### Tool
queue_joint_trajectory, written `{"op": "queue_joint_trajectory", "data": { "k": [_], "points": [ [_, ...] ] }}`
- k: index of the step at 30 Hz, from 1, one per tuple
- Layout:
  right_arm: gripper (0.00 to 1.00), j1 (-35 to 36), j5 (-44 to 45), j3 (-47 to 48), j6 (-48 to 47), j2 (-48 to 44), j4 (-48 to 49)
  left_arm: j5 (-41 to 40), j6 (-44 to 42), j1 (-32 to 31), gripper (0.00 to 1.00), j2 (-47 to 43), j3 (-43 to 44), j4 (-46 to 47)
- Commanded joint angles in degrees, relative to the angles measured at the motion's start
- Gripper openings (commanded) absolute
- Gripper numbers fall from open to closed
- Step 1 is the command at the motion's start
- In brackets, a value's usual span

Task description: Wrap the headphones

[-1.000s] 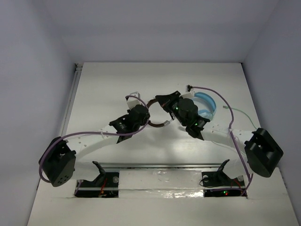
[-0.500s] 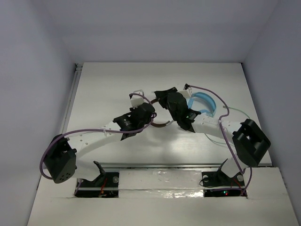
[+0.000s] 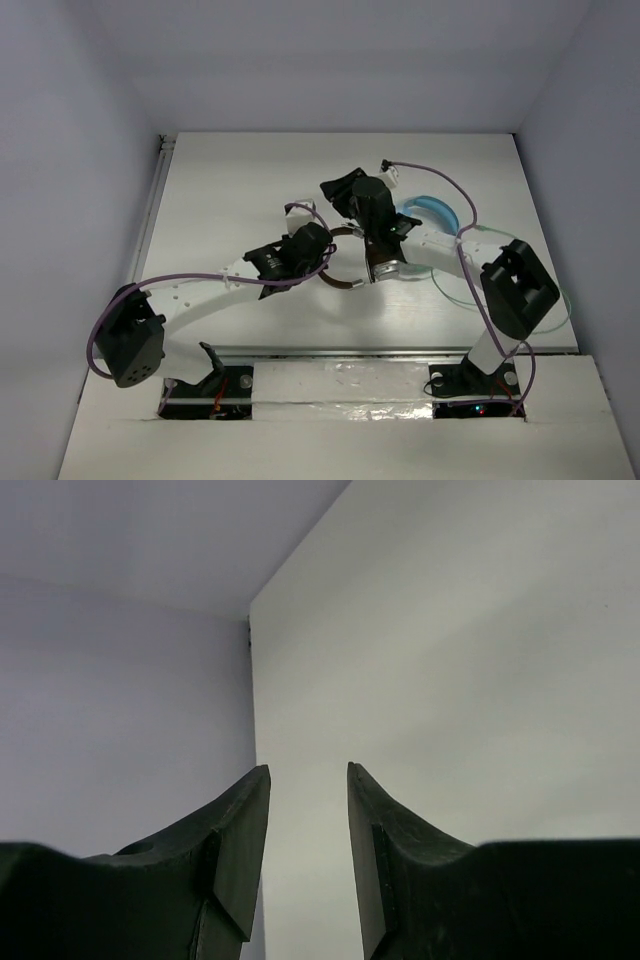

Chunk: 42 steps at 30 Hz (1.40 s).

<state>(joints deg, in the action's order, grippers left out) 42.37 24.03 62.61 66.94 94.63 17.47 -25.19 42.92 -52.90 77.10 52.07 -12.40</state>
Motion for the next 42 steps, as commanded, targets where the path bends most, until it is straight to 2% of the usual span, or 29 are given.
{"op": "queue_joint_trajectory", "data": {
  "k": [1,6,11,12,15,19,22,26,29,35,39,40,41,42],
  "points": [
    [0.43,-2.37,-8.19,4.88,-5.31,2.48,-1.13,2.25,-0.64,-0.09,0.0,-1.16,1.98,1.95],
    [0.46,-6.24,-17.16,9.37,-12.51,3.02,-1.04,-0.37,-2.13,-0.09,0.0,-2.92,1.63,0.63],
    [0.51,-6.77,-15.52,11.57,-21.84,-0.84,-2.35,-3.45,-5.12,3.15,0.0,-5.03,0.14,1.5],
    [0.54,-6.77,-15.07,11.83,-24.29,-1.37,-3.4,-3.9,-6.34,5.42,0.0,-5.03,-0.13,1.85],
    [0.55,-7.48,-13.76,12.54,-28.25,-3.74,-6.56,-2.33,-7.75,9.21,0.0,-5.47,-2.06,4.92],
    [0.61,-7.48,-11.3,8.68,-31.6,-10.5,-8.16,0.76,-9.42,18.69,0.0,-3.19,-2.16,11.95],
    [0.67,-7.48,-9.18,3.67,-32.13,-17.53,-9.04,1.55,-12.14,22.22,0.0,4.35,4.07,14.68],
    [0.7,-7.48,-9.52,-2.83,-32.13,-25.97,-10.35,1.81,-17.24,27.31,0.0,16.47,15.21,18.02],
    [0.72,-7.48,-10.49,-7.84,-31.52,-31.51,-10.97,6.99,-21.62,28.73,0.0,22.88,19.97,23.21],
    [0.73,-7.48,-13.92,-13.56,-30.81,-36.88,-11.94,10.07,-25.25,31.64,0.0,36.61,33.68,17.68],
    [0.75,-7.48,-13.93,-14.88,-31.34,-38.11,-13.08,13.14,-25.69,32.16,0.0,40.05,36.78,18.64],
    [0.75,-7.48,-13.75,-15.06,-31.43,-38.46,-13.43,13.85,-25.43,32.16,0.07,41.01,37.74,18.73],
    [0.75,-7.48,-13.57,-15.06,-31.43,-38.55,-13.43,13.85,-25.34,32.16,0.07,41.46,38.27,18.64],
    [0.75,-7.48,-13.57,-15.06,-31.69,-38.64,-13.78,14.03,-25.34,32.16,0.15,41.81,38.63,18.38]
  ]
}}
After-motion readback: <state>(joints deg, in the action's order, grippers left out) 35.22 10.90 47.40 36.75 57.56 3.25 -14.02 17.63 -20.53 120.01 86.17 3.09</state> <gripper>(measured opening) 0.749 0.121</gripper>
